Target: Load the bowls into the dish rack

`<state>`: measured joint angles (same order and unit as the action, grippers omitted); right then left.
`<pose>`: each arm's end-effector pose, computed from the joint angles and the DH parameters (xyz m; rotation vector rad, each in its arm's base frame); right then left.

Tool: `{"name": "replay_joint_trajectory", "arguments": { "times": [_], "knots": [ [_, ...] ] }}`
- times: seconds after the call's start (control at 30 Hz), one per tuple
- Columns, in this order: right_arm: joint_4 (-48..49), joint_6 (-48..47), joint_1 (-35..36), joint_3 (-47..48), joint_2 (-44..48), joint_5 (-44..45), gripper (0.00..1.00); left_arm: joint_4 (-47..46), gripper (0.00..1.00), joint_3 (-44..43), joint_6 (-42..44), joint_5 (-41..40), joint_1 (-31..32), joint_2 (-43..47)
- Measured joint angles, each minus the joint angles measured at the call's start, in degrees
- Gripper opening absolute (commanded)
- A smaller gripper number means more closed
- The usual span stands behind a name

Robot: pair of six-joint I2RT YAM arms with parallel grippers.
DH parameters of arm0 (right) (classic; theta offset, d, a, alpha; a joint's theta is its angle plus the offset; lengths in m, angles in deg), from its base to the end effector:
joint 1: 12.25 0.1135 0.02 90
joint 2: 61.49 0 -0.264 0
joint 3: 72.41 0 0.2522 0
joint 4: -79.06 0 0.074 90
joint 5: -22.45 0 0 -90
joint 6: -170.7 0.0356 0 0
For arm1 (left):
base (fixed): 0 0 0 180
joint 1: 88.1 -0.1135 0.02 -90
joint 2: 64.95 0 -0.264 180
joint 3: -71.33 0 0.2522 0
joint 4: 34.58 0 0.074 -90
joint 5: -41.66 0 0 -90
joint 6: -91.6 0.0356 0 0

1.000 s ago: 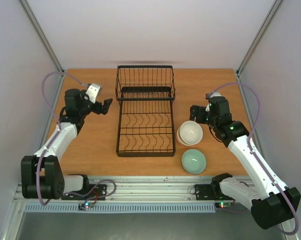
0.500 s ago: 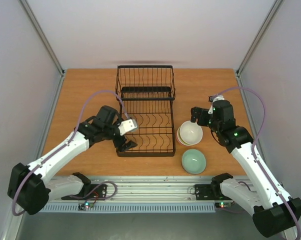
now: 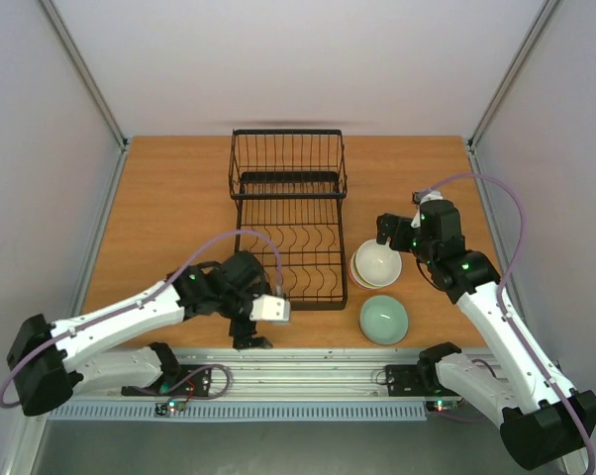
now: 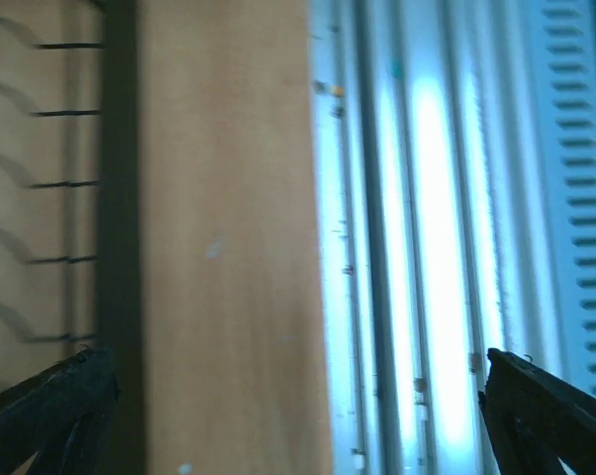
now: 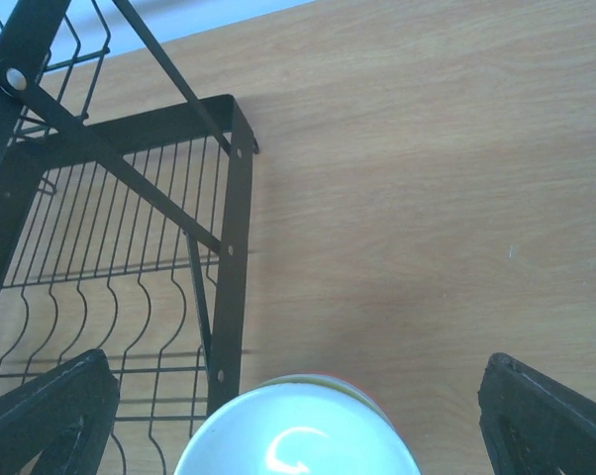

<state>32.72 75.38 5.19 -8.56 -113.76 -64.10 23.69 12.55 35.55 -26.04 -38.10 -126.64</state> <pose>0.1872 0.0565 0.3105 -0.3958 2.1404 0.0550 0.1171 -0.1605 0.2394 1.8610 1.8692 -0.6086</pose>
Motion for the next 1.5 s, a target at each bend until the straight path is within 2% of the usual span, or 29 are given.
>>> {"name": "replay_joint_trajectory", "arguments": {
  "times": [0.27, 0.43, 0.67, 0.9, 1.2, 1.5],
  "knots": [
    [-0.4, 0.2, 0.0, -0.8, -0.2, 1.6, 0.98, 1.1, 0.99, -1.2, 2.7, -2.1, 16.5, -11.0],
    [-0.5, 0.2, 0.0, -0.8, -0.3, 1.9, 0.99, 0.6, 0.99, -1.9, 2.9, -3.9, 18.9, -15.8],
    [-0.5, 0.2, 0.0, -0.9, -0.3, 0.7, 0.98, -0.4, 1.0, -2.3, 3.7, -5.2, 17.4, -18.9],
    [-0.5, 0.2, 0.0, -0.9, -0.3, 0.1, 0.98, -1.9, 0.99, -5.0, 5.6, -4.7, 11.8, -23.7],
    [-0.5, 0.3, 0.0, -0.9, -0.3, 0.1, 0.98, -2.6, 0.99, -7.7, 7.6, -2.6, 7.6, -26.4],
    [-0.1, 0.3, 0.0, -1.2, -2.3, -0.1, 0.99, -5.9, 0.99, -11.5, 9.5, -2.1, -0.5, -31.1]
  ]
}}
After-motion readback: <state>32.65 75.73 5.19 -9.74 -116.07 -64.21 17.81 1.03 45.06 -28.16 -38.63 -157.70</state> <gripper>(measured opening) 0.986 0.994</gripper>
